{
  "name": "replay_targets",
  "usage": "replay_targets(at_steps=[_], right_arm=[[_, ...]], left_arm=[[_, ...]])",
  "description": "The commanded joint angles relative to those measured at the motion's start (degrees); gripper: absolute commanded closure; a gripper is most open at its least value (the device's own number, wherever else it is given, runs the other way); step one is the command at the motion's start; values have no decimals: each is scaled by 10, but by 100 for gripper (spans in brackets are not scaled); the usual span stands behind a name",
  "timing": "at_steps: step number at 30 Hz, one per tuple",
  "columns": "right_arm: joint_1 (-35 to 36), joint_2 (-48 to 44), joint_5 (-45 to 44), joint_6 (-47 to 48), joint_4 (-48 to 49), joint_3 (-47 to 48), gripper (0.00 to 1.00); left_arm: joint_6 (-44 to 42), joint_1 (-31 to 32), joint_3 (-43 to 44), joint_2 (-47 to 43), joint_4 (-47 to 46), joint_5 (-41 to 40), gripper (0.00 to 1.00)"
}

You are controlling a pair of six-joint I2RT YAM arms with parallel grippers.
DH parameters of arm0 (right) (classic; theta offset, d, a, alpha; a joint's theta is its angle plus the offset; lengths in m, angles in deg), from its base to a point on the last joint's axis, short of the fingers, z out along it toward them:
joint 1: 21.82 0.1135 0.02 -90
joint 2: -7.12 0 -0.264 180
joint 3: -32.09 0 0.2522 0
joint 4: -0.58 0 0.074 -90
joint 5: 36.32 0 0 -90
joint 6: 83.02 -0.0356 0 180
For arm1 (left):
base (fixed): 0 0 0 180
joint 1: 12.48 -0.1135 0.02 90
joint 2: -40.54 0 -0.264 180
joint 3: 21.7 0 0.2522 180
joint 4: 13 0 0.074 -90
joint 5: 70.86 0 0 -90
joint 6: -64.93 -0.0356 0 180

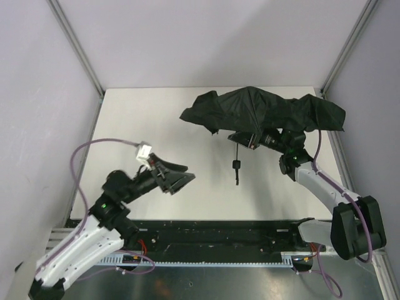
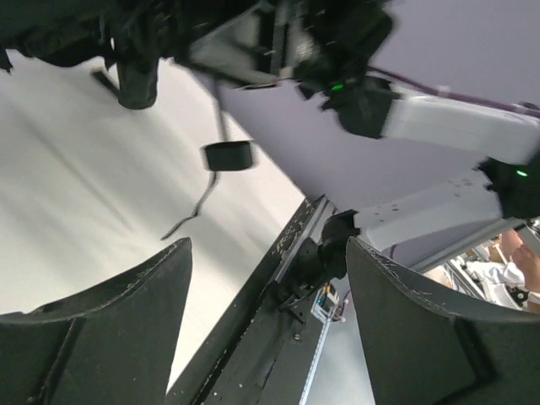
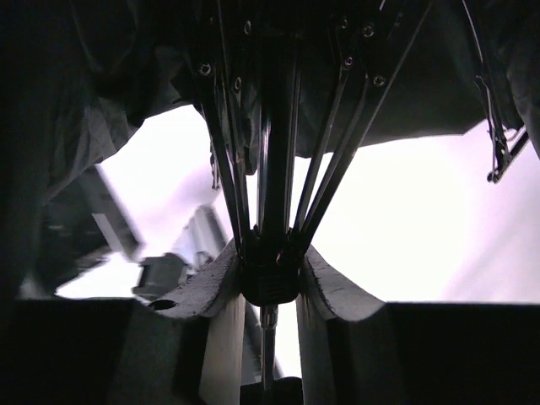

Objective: Put away the umbrella

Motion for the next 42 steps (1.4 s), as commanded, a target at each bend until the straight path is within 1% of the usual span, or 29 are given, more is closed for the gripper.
replay_targets(at_steps=[1,4,6,9,10,12,15,17,20,22,25,30,32,35,39,42], right_arm=[[-27,22,59,166,123,-4,100],[-23,31,70,235,133,-14,100],[-23,34,71,246,125,-15,100],[-11,24,72,255,112,-21,100],[-2,17,73,271,106,-27,100],[23,0,88,333,97,-43,100],[67,-23,78,462,99,-82,100],[88,-28,66,509,100,-92,100],[116,-29,41,559,101,-102,100],[127,-23,31,576,102,-106,100],[136,-11,38,565,121,-106,100],[149,-3,39,539,153,-106,100],[150,-2,34,534,160,-106,100],[150,-1,17,529,161,-106,100],[150,3,6,518,166,-106,100],[150,17,16,499,190,-107,100]], left_arm=[[-65,-3,35,-112,85,37,18],[-95,-4,107,-138,126,30,5],[-107,-4,160,-127,154,-4,2],[-117,-3,246,-68,204,-72,1],[-122,-3,271,-43,217,-90,1],[-132,-4,328,16,241,-115,1],[-124,-5,390,91,258,-112,1],[-105,-6,411,128,256,-95,1],[-89,-12,414,164,245,-66,0],[-94,-14,406,177,236,-38,1],[-119,-15,380,188,222,-6,1],[-158,-8,349,207,218,17,0],[-167,1,334,207,219,8,0],[-169,14,304,184,215,-35,1],[-121,18,250,163,187,-102,0],[-98,19,235,183,148,-98,0]])
